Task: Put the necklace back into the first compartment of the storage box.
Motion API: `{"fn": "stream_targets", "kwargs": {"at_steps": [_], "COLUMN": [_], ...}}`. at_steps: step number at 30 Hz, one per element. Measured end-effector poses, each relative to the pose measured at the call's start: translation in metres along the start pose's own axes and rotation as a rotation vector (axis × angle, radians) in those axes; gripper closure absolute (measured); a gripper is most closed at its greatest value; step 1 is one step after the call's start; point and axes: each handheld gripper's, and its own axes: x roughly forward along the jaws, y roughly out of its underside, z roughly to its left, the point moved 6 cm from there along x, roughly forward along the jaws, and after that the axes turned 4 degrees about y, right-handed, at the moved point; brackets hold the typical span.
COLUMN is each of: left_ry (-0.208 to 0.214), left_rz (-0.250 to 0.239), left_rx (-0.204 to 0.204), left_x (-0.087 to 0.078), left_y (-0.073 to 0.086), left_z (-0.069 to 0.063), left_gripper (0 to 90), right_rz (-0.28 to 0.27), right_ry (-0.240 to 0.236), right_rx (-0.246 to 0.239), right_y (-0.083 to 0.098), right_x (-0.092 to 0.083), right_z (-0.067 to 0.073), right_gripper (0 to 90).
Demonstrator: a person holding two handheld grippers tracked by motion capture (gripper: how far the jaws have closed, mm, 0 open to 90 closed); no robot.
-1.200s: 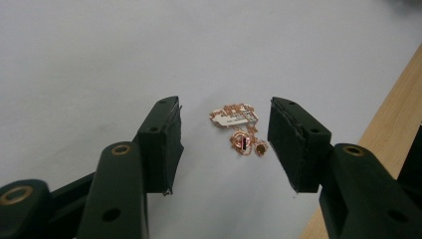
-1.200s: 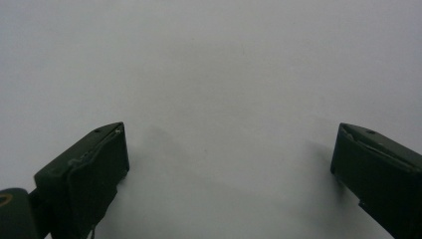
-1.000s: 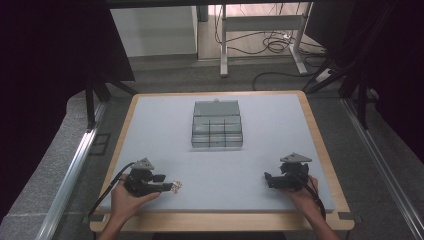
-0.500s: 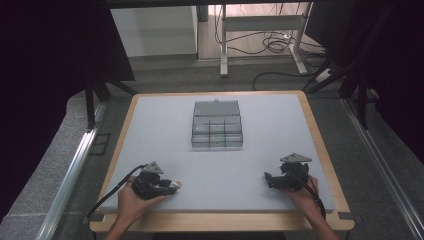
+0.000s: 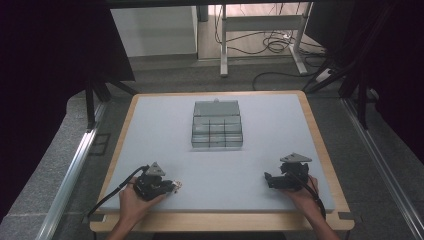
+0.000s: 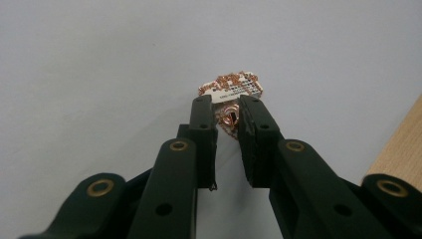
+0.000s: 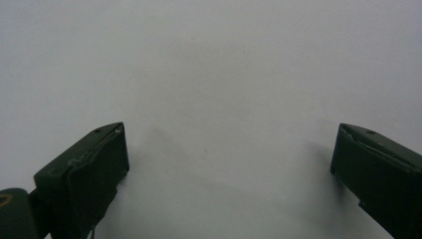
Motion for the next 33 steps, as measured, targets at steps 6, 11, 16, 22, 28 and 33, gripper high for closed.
{"fn": "stream_targets", "kwargs": {"at_steps": [6, 11, 16, 22, 28, 33], "left_ry": [-0.001, -0.005, 0.001, 0.008, 0.017, 0.022], "left_rz": [0.007, 0.005, 0.004, 0.008, -0.023, -0.061], "left_rx": [0.003, 0.012, 0.014, 0.012, 0.002, -0.012], "left_x": [0.0, -0.001, -0.001, -0.002, -0.009, -0.019], "left_y": [0.0, 0.0, 0.0, 0.0, -0.002, -0.004], "left_z": [0.002, 0.002, 0.002, 0.002, 0.004, 0.006], "left_gripper": [83.1, 86.8, 89.0, 89.2, 89.2, 89.3], "right_rz": [0.0, 0.0, 0.0, 0.0, 0.0, 0.0], "right_ry": [0.0, 0.0, 0.0, -0.001, -0.001, -0.001], "right_rx": [0.0, 0.0, 0.0, 0.0, 0.0, -0.001], "right_y": [0.0, 0.0, 0.0, 0.0, 0.0, 0.0], "right_x": [0.0, 0.0, 0.0, 0.0, 0.0, 0.0], "right_z": [0.0, 0.0, 0.0, 0.0, 0.0, 0.0], "right_gripper": [1.5, 1.6, 1.5, 1.5, 1.5, 1.5]}}
